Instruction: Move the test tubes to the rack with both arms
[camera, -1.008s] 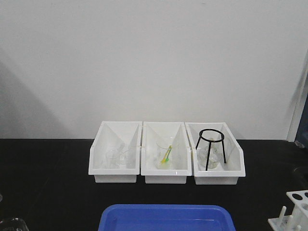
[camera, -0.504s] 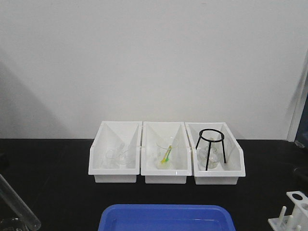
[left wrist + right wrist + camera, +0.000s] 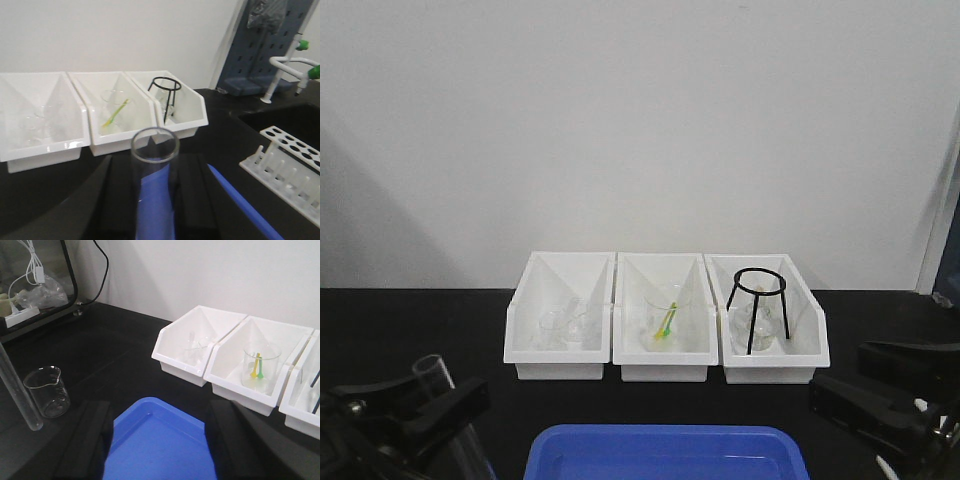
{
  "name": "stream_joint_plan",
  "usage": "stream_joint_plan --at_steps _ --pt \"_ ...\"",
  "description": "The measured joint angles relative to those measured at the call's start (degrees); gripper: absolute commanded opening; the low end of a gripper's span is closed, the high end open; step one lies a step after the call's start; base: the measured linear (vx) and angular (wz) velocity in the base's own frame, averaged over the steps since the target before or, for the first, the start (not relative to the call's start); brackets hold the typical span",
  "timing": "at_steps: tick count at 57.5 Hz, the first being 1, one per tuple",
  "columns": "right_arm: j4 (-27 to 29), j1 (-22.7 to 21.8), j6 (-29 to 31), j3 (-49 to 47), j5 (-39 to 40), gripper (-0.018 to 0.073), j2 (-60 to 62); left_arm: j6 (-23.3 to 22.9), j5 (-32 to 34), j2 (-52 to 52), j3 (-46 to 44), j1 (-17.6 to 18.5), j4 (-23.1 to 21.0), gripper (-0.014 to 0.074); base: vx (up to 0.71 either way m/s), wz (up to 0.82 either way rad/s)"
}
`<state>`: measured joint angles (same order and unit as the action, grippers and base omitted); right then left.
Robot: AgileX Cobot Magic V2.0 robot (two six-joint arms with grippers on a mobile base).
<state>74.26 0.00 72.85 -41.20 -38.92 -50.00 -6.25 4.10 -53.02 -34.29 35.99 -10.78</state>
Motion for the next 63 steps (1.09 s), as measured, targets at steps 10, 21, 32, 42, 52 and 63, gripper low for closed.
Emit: stream_joint_plan --at_steps 10,21,32,42,52,63 --pt "-4.97 0.00 0.12 0.00 0.81 0.0475 0.00 0.00 1.83 -2.49 0.00 1.73 0.00 -0.0020 0.00 0.00" --pt "-17.54 0.00 -0.06 0.00 8.79 0.0475 0.00 -0.04 2.67 -3.12 -0.79 1.73 0.00 -0.0020 0.00 0.00" --pt "-22.97 0.00 -1.39 0.00 13.46 0.0475 0.00 1.55 -1.90 -8.84 -9.33 1.73 0.00 -0.0020 0.00 0.00" --pt "-17.68 0.00 -2.73 0.00 8.47 0.0475 0.00 4.43 -6.06 -18.05 -19.37 2.06 0.00 -0.0020 0.00 0.00" --pt "-11.38 0.00 -1.82 0.00 1.87 0.0475 0.00 7.95 -9.13 -26.55 -27.98 4.18 0.00 -0.0020 0.00 0.00" --pt "-5.89 0.00 2.48 0.00 -6.39 0.0475 0.00 9.01 -9.84 -32.17 -34.37 8.76 0.00 -0.0020 0.00 0.00"
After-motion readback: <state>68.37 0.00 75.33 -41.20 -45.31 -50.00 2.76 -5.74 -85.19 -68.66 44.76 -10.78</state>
